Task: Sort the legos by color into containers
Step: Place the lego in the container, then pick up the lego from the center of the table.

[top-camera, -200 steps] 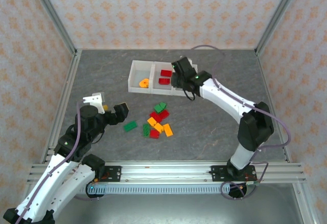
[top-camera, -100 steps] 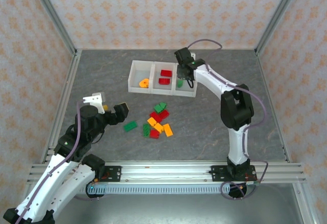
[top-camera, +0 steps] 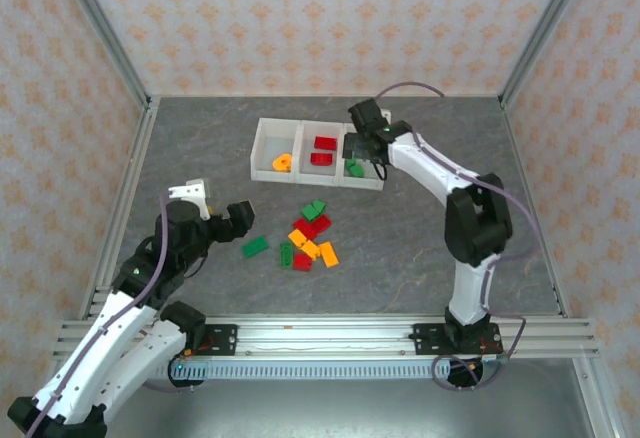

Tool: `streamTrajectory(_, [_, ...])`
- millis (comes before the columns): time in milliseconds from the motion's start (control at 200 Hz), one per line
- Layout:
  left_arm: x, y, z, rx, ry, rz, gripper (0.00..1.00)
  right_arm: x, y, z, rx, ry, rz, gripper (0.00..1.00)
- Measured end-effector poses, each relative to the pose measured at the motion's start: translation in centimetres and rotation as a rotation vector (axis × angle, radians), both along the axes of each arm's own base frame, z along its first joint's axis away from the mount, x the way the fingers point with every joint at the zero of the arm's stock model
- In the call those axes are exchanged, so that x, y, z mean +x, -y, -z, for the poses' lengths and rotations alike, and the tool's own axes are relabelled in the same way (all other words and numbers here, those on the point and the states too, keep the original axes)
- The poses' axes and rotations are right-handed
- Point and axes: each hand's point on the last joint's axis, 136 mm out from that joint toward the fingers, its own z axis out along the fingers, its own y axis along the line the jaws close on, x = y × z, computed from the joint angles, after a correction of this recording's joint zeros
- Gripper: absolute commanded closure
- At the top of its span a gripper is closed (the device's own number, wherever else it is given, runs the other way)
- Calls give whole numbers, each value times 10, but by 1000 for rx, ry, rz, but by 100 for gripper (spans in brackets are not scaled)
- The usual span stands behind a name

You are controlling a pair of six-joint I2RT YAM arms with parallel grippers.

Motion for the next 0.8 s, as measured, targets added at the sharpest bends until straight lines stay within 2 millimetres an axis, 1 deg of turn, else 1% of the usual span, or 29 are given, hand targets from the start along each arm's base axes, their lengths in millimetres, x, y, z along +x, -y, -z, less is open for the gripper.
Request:
streamTrajectory(80, [4, 3, 10, 15, -43, 5, 1, -22, 8, -18, 33, 31, -10, 0])
streamTrajectory(160, [9, 9, 25, 26, -107, 26, 1, -45, 16, -38, 76, 72, -24, 0])
streamTrajectory(230, [12, 19, 40, 39, -174, 56, 1, -65, 21, -55, 120, 117, -49, 0])
streamTrajectory(315, [14, 37, 63, 73, -257, 108, 1, -88, 24, -65, 171, 149, -91, 0])
streamTrajectory(405, [12, 63, 82, 126, -328, 183, 1, -111, 27, -62, 207, 152, -123, 0])
streamTrajectory(496, [19, 87, 88, 159, -368, 236, 2, -132, 34, -50, 222, 141, -137, 0])
streamTrajectory(626, [49, 108, 90, 206, -392, 248, 5, -163, 44, -31, 255, 137, -153, 0])
streamTrajectory(686, [64, 116, 90, 233, -394, 252, 7, -176, 50, -25, 269, 148, -152, 0])
streamTrajectory(726, [73, 122, 91, 248, -394, 258, 9, -183, 53, -25, 280, 165, -149, 0])
streamTrajectory(801, [87, 133, 93, 271, -399, 272, 13, -191, 60, -32, 302, 214, -138, 0])
